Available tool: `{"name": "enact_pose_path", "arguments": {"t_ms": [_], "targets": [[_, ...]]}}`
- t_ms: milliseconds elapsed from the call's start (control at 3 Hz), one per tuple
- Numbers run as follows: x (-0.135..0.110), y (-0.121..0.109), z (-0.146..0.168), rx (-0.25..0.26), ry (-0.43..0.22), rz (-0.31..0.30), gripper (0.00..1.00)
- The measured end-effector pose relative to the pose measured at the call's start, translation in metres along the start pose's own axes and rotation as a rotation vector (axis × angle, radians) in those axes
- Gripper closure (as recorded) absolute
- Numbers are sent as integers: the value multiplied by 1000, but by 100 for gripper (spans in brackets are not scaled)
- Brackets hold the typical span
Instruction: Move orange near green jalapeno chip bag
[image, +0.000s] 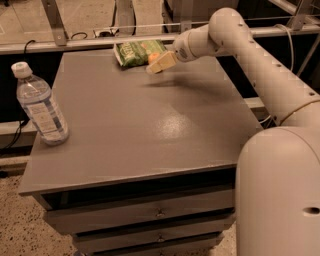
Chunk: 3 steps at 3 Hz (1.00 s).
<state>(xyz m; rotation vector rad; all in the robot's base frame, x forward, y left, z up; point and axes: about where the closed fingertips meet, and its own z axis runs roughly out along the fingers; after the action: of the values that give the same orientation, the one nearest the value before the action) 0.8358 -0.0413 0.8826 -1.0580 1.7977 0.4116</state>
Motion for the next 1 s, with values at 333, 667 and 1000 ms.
{"name": "enact_pose_path", "arguments": {"t_ms": [333, 667, 1000], "targets": [[0, -9, -23, 17, -14, 0, 0], [4, -25, -84, 29, -40, -17, 0], [9, -35, -150, 50, -82, -34, 0]]}}
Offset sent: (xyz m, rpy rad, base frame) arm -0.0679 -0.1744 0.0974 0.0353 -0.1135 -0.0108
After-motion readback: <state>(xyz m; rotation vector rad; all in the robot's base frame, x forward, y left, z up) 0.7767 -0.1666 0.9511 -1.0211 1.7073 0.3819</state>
